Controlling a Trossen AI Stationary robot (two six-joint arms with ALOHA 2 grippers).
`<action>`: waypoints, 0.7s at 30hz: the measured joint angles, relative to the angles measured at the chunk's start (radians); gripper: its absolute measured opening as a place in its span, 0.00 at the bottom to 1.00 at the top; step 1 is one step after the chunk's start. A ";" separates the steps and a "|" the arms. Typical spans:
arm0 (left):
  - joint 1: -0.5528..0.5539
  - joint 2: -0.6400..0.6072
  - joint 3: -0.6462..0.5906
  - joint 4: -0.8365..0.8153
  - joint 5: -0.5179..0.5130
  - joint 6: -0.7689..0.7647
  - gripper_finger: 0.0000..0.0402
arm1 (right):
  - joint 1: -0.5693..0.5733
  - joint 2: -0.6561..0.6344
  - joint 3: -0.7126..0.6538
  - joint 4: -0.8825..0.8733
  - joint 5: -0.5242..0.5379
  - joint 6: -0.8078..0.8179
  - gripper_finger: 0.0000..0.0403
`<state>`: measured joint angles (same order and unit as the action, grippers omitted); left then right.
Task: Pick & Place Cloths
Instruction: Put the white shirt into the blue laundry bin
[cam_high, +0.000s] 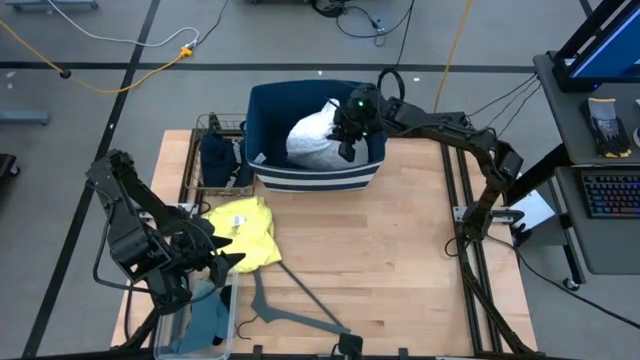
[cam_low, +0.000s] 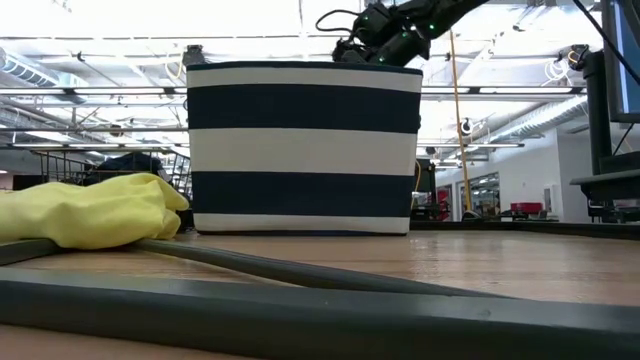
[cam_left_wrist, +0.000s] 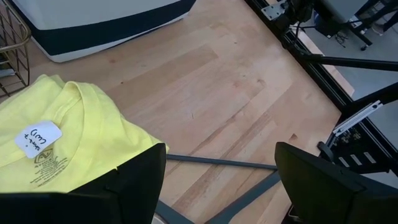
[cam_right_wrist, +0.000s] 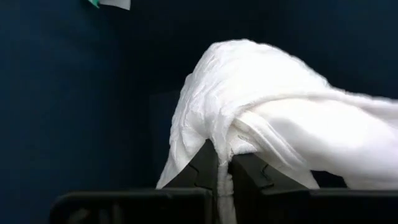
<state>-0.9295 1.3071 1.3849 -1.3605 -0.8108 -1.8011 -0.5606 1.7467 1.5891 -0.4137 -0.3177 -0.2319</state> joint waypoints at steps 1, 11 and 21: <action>0.000 0.000 0.000 0.000 0.000 0.000 0.76 | 0.000 0.007 0.018 -0.026 -0.001 0.017 0.03; 0.000 0.000 0.000 0.002 -0.001 -0.003 0.76 | -0.001 0.169 0.187 -0.152 -0.007 0.059 0.02; 0.000 0.000 0.000 0.003 -0.002 -0.007 0.76 | -0.016 0.276 0.250 -0.211 -0.053 0.098 0.03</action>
<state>-0.9295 1.3071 1.3849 -1.3577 -0.8124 -1.8080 -0.5766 2.0226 1.8389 -0.6247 -0.3710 -0.1341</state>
